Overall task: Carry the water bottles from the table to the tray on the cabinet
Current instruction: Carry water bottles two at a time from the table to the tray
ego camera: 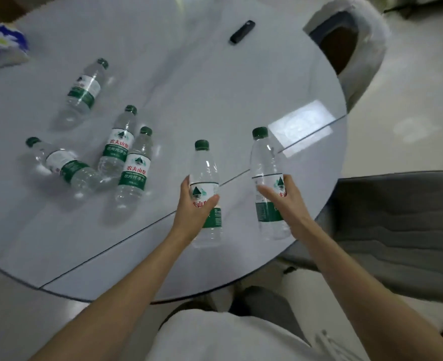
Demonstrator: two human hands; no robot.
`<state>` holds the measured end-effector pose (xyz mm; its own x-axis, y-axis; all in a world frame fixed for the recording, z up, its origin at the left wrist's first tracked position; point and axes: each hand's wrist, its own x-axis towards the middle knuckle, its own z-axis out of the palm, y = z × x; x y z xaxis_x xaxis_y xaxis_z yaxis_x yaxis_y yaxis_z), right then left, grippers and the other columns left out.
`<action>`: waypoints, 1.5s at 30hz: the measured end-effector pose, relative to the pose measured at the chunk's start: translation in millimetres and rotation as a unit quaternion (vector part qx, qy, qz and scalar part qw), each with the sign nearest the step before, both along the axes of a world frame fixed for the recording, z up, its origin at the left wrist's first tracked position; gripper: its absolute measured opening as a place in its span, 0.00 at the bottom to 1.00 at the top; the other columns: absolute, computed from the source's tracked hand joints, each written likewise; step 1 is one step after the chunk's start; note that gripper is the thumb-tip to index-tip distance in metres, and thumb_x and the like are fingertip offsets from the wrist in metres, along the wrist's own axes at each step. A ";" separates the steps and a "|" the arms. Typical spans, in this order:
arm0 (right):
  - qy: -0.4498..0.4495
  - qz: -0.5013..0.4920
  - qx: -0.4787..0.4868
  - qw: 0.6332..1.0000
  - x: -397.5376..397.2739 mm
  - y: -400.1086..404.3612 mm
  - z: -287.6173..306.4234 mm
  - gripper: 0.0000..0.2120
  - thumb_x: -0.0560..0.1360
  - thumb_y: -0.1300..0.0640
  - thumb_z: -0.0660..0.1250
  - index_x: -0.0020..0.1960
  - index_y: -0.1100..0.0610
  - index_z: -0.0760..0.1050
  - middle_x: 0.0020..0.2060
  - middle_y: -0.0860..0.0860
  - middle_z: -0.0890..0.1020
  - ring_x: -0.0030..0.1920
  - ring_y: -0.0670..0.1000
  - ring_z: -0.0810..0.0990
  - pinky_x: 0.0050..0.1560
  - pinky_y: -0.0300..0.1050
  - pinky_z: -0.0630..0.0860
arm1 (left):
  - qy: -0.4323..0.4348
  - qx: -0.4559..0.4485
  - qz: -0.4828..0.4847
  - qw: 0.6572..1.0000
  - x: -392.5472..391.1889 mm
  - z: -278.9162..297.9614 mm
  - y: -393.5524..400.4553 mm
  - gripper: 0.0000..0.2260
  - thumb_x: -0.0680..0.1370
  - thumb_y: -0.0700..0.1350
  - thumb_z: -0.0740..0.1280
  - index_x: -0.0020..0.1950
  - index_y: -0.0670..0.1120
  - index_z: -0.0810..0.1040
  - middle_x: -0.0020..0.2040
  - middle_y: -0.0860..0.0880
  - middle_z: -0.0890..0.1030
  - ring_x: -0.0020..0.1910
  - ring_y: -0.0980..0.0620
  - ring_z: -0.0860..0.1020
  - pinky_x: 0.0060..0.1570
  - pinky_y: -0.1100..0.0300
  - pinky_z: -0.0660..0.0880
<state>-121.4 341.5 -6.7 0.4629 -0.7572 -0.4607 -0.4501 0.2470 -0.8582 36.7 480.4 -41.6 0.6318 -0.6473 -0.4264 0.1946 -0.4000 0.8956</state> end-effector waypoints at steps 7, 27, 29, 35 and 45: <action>-0.018 -0.170 -0.027 0.985 -132.5 47.9 21.0 0.20 0.74 0.48 0.69 0.62 0.52 0.68 0.51 0.50 0.80 0.48 0.49 0.81 0.42 0.40 0.76 | 0.046 -0.058 -0.133 0.988 -91.8 31.1 -34.9 0.27 0.77 0.40 0.69 0.73 0.47 0.62 0.60 0.46 0.77 0.49 0.51 0.80 0.44 0.60 0.79; -0.116 -0.454 -0.060 0.881 -484.2 7.3 38.0 0.14 0.76 0.53 0.68 0.58 0.56 0.70 0.53 0.58 0.80 0.48 0.54 0.82 0.41 0.45 0.81 | 0.076 -0.135 -0.399 0.904 -452.9 80.0 -172.5 0.20 0.76 0.44 0.69 0.65 0.51 0.66 0.55 0.41 0.79 0.48 0.44 0.82 0.44 0.51 0.82; -0.121 -0.454 -0.063 0.880 -498.8 -13.7 37.0 0.14 0.76 0.53 0.69 0.57 0.56 0.70 0.53 0.58 0.81 0.48 0.54 0.82 0.40 0.44 0.81 | 0.074 -0.139 -0.397 0.904 -469.8 77.9 -191.0 0.19 0.75 0.44 0.70 0.62 0.53 0.68 0.55 0.40 0.79 0.50 0.41 0.82 0.47 0.47 0.82; -0.122 -0.443 -0.068 0.886 -528.5 -90.5 31.1 0.16 0.76 0.52 0.68 0.59 0.56 0.70 0.52 0.57 0.81 0.48 0.54 0.83 0.38 0.41 0.81 | 0.071 -0.148 -0.401 0.901 -508.9 68.9 -267.6 0.27 0.70 0.49 0.72 0.66 0.48 0.68 0.56 0.41 0.80 0.50 0.42 0.83 0.48 0.46 0.82; -0.141 -0.430 -0.052 0.890 -553.1 -242.0 29.6 0.19 0.75 0.51 0.69 0.60 0.57 0.69 0.53 0.58 0.80 0.51 0.57 0.82 0.46 0.50 0.82 | 0.066 -0.165 -0.361 0.915 -533.0 77.0 -392.0 0.26 0.76 0.43 0.70 0.71 0.48 0.65 0.58 0.42 0.80 0.52 0.44 0.83 0.50 0.47 0.81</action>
<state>-674.5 99.5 22.9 -0.2220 -0.9191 -0.3255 0.1042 0.3096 -0.9451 -496.3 88.4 35.5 -0.0543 -0.9833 -0.1738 0.1009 -0.1786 0.9787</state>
